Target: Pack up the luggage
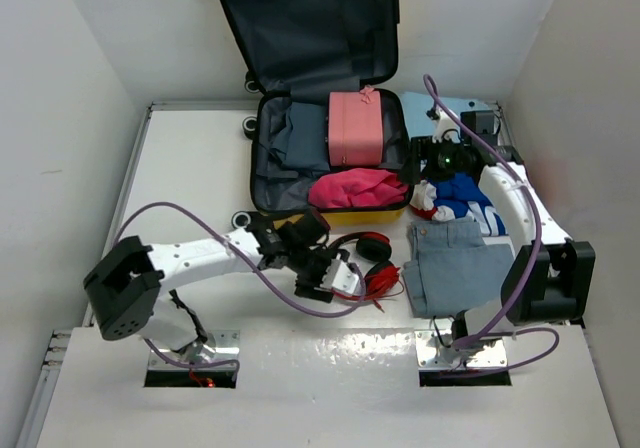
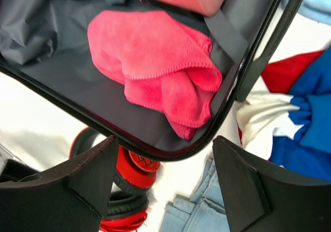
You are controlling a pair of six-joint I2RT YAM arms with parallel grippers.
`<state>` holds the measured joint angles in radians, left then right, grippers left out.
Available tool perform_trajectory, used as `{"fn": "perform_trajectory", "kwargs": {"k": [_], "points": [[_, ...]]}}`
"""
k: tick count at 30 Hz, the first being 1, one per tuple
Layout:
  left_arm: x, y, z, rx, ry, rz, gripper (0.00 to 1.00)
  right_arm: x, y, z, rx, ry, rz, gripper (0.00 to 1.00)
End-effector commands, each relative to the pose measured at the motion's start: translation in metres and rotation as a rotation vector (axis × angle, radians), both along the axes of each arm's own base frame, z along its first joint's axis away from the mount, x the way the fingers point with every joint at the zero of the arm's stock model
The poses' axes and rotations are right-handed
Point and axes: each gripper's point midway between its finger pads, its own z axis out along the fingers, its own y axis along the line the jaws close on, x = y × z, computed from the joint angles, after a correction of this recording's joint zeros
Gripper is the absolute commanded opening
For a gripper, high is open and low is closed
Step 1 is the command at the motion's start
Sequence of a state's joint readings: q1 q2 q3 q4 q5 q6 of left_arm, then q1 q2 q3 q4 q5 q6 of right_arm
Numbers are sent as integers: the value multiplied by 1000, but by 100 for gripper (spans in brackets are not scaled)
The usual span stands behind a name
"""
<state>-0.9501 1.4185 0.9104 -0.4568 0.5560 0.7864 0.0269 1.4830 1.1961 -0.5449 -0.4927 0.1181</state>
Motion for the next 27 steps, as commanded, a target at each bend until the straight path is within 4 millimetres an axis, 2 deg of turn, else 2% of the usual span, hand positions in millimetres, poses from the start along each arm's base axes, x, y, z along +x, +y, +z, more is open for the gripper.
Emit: {"fn": "perform_trajectory", "kwargs": {"k": [1,5,6,9,10,13,14,18,19,20,21,23,24,26,27], "points": [[9,-18,-8,0,-82,49,71,-2,-3,11,-25,-60,9,73],[18,-34,-19,6,-88,60,71,-3,-6,8,-24,-53,5,73],[16,-37,-29,28,-75,50,71,-2,-6,10,-25,-57,3,73],[12,-46,-36,32,-84,14,70,-2,-6,11,-23,-57,2,73],[11,-45,-48,58,-70,12,68,-1,-8,9,-23,-52,-4,73],[8,-47,-59,82,-62,-5,61,1,-8,10,-25,-53,-2,73],[7,-46,-66,100,-52,-6,54,1,-9,12,-29,-59,0,73],[5,-42,-72,116,-43,-7,35,4,-10,14,-31,-61,-3,73],[4,-38,-71,120,-41,-7,32,5,-9,17,-31,-67,0,73],[4,-36,-70,129,-46,-2,20,6,-10,18,-29,-70,-3,73],[6,-38,-58,100,-68,-7,12,6,-9,19,-25,-69,-4,73],[13,-31,-47,70,-75,22,0,7,-9,22,-19,-74,-7,73],[16,-28,-37,54,-78,41,0,9,-9,24,-20,-83,-11,73],[30,-25,-5,0,-128,94,0,10,-8,26,-17,-85,-8,73],[33,-19,3,5,-136,110,0,9,-7,25,-9,-77,-12,73]]}}
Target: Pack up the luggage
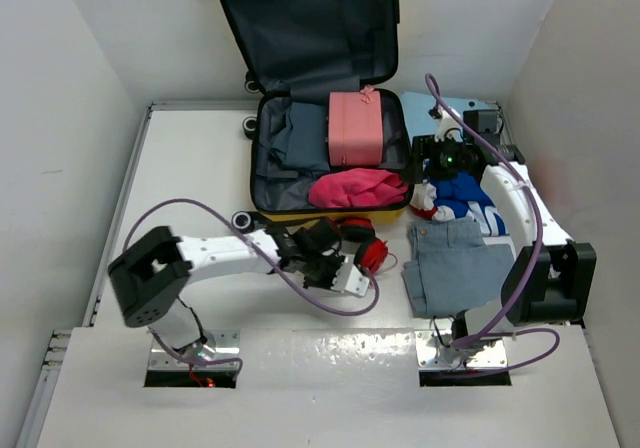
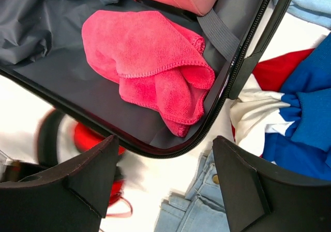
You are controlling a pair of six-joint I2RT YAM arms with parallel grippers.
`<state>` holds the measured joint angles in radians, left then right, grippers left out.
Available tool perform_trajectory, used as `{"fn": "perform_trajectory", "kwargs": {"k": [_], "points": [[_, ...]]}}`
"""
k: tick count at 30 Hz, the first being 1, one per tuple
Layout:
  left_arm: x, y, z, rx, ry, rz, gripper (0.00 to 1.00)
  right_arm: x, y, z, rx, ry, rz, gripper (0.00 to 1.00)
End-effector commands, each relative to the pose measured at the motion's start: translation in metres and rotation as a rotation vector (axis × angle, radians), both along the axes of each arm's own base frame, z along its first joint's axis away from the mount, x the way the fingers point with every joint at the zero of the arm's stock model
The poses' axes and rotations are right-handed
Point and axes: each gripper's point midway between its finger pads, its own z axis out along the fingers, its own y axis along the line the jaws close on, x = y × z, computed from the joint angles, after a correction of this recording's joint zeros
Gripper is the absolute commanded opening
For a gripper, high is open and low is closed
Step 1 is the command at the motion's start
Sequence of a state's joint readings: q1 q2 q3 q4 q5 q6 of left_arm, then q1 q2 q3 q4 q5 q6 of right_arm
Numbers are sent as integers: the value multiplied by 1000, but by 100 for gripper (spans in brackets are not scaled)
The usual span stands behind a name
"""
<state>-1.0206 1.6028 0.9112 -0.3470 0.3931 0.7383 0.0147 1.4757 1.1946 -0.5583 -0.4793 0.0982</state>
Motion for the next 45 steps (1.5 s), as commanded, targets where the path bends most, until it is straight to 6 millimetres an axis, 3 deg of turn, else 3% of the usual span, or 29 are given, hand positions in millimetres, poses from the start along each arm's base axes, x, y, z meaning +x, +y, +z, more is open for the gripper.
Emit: {"fn": "perform_trajectory", "kwargs": {"k": [1,2,4,6,8,10,14,19,20,23,28,31,33,34,37,42,45], "points": [[29,-4,71,-154,-106,65,0,11,0,25,12,-72,-6,73],[30,-4,98,-209,-132,67,0,11,0,25,13,-73,-7,73],[29,1,121,-255,-166,80,0,11,3,25,22,-67,-5,73],[32,5,166,-348,-258,93,0,11,5,23,19,-67,5,73],[42,12,196,-378,-323,124,0,10,6,22,11,-71,18,73],[52,23,206,-360,-360,135,0,10,7,22,19,-65,9,73],[105,63,217,-324,-470,235,0,13,10,20,19,-59,15,73],[163,90,209,-265,-532,260,0,15,12,19,14,-55,23,73],[179,97,197,-231,-531,254,0,17,13,19,15,-52,26,73],[204,108,183,-199,-541,228,0,20,12,18,5,-52,28,73],[211,109,130,-104,-517,109,0,19,10,10,-5,-33,30,73],[210,110,110,-88,-479,72,0,20,11,10,-6,-34,33,73],[212,114,95,-46,-464,60,15,21,11,11,-7,-38,35,73],[212,114,95,-46,-465,60,38,20,10,10,-7,-32,32,73],[218,124,90,-3,-472,88,53,20,11,12,-11,-37,37,73],[230,139,100,22,-494,161,58,19,9,14,-6,-41,32,73],[233,143,132,-30,-549,188,58,15,9,14,-13,-42,39,73]]}}
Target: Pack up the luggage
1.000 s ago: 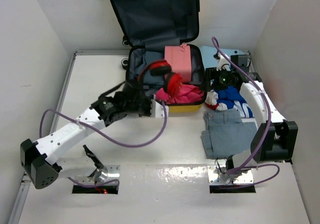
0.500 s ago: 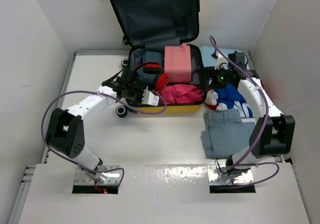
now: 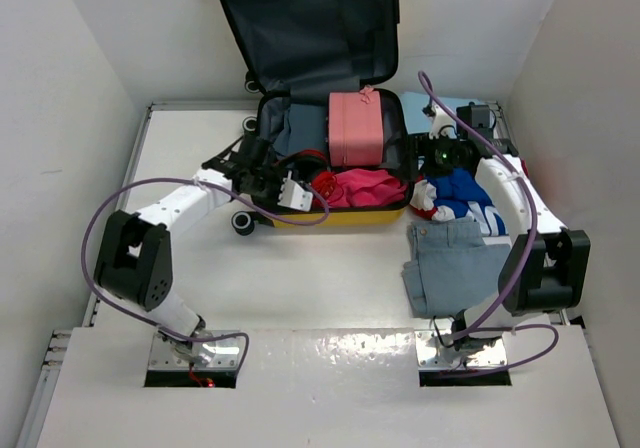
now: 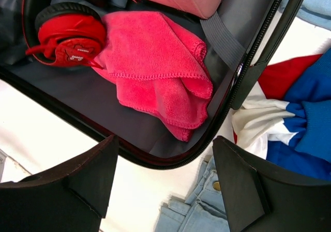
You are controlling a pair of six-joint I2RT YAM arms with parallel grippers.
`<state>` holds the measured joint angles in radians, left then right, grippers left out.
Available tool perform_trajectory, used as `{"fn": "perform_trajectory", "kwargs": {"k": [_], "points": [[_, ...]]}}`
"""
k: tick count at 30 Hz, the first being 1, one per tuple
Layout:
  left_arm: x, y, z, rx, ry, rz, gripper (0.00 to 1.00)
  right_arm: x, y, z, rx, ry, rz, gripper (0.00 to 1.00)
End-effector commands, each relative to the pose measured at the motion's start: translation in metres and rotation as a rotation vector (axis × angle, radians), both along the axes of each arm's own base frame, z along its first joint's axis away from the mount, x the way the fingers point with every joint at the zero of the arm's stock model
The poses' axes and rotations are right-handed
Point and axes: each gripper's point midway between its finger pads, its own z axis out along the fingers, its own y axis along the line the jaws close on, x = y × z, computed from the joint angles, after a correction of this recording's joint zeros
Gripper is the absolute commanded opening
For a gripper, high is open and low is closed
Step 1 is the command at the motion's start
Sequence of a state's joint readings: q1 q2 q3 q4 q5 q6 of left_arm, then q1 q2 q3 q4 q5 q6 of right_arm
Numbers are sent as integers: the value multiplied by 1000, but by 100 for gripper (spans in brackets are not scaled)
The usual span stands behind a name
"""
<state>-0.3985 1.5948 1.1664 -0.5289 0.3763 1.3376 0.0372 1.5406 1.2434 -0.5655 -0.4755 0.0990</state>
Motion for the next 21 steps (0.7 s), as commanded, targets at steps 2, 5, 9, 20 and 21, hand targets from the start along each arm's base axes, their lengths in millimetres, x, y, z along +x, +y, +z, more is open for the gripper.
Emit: {"fn": "perform_trajectory", "kwargs": {"k": [2,5,9,20,21], "points": [[13,2,81,-137,-156,30,55,1,-2,23,-18,-74,22,73],[5,-14,119,-275,-136,79,53,-9,-14,22,-29,-55,0,73],[-38,-69,156,-497,26,131,50,-38,-48,7,-34,32,-119,73],[-141,-195,124,-769,801,452,61,-159,-177,-72,-195,278,-456,83],[-137,-201,132,-816,791,432,61,-164,-182,-74,-207,274,-405,84]]}}
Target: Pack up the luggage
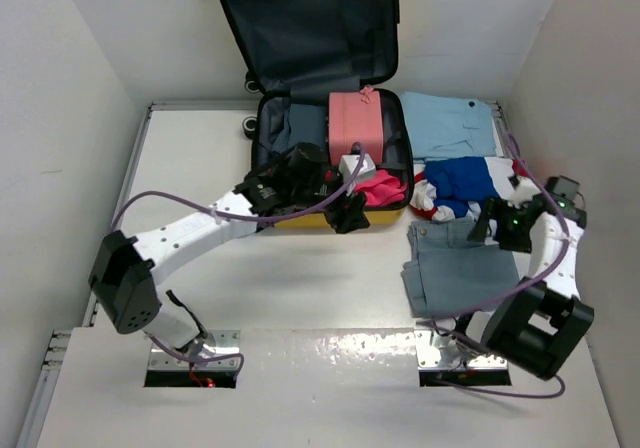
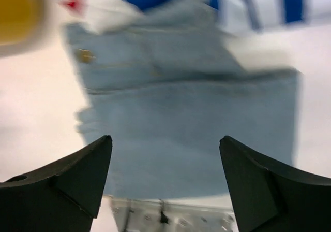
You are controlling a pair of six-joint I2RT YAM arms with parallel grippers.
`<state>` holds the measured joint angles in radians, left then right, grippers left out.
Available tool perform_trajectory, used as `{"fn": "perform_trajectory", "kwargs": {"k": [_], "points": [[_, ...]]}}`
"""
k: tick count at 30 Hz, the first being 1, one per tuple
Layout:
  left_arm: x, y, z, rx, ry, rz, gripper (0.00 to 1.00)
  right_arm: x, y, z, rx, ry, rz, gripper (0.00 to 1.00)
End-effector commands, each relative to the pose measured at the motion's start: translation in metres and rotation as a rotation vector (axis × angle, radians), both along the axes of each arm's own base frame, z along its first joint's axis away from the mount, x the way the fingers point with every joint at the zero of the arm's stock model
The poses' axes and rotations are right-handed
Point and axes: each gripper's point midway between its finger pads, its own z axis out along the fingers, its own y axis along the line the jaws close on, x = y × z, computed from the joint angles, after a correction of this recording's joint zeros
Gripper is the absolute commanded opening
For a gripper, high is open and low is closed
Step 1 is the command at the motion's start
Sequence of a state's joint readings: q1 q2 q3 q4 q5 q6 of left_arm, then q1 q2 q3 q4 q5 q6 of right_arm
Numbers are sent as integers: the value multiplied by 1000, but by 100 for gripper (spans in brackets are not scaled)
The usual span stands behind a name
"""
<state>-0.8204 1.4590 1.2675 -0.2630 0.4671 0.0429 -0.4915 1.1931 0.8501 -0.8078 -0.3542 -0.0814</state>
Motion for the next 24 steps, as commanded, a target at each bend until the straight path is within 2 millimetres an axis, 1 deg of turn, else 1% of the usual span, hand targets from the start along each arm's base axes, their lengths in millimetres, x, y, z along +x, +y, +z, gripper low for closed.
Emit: {"fn": "perform_trajectory", "kwargs": {"k": [1,2,3,4,5,6,7,8,9,10,11,12,13,14,15,16,17,18,19,20,21,22,23,24], "points": [[-5,-20,10,-140,212,88,61,-25,-36,-20,-30,76,23,84],[-3,-21,8,-146,216,103,63,-29,-45,-23,-27,82,9,86],[2,-21,5,-150,233,119,63,-31,-49,-28,-36,86,51,88],[6,-22,0,-161,275,144,65,-35,-55,-41,-7,120,64,90],[10,-19,-1,-169,297,164,65,-36,-56,-45,3,128,76,91],[11,-15,-13,-160,329,186,66,-36,-62,-48,-8,128,93,91],[14,-11,-19,-160,348,205,66,-36,-63,-54,9,146,110,91],[10,-9,-21,-167,375,216,66,-36,-61,-63,34,161,124,91],[7,-1,-37,-151,406,236,66,-34,-59,-69,49,174,136,91],[5,1,-38,-164,412,239,68,-32,-56,-72,62,170,152,91],[-1,4,-34,-184,436,249,68,-33,-51,-79,98,193,164,87],[1,11,-38,-190,449,277,69,-33,-40,-82,115,207,199,85],[1,20,-50,-184,476,306,70,-33,-28,-82,142,222,226,82],[3,30,-47,-204,496,332,70,-32,-17,-84,145,233,266,81],[2,37,-49,-208,512,336,72,-43,-3,-90,170,263,278,81],[-1,46,-61,-198,528,349,74,-38,11,-92,159,267,319,81],[-2,53,-62,-201,532,354,76,-45,21,-95,166,281,333,79],[-2,64,-64,-210,528,377,79,-46,32,-98,164,289,352,77],[-7,69,-67,-199,519,373,84,-46,42,-98,162,294,380,77],[-6,74,-68,-199,500,378,87,-47,50,-97,174,300,371,75],[-10,77,-73,-194,505,379,89,-49,65,-97,183,322,402,73],[-10,77,-67,-209,490,374,91,-52,69,-98,159,337,420,71],[-13,78,-72,-204,516,384,91,-46,69,-96,128,316,413,70],[-11,77,-69,-221,514,384,91,-41,74,-92,114,292,431,70]]}}
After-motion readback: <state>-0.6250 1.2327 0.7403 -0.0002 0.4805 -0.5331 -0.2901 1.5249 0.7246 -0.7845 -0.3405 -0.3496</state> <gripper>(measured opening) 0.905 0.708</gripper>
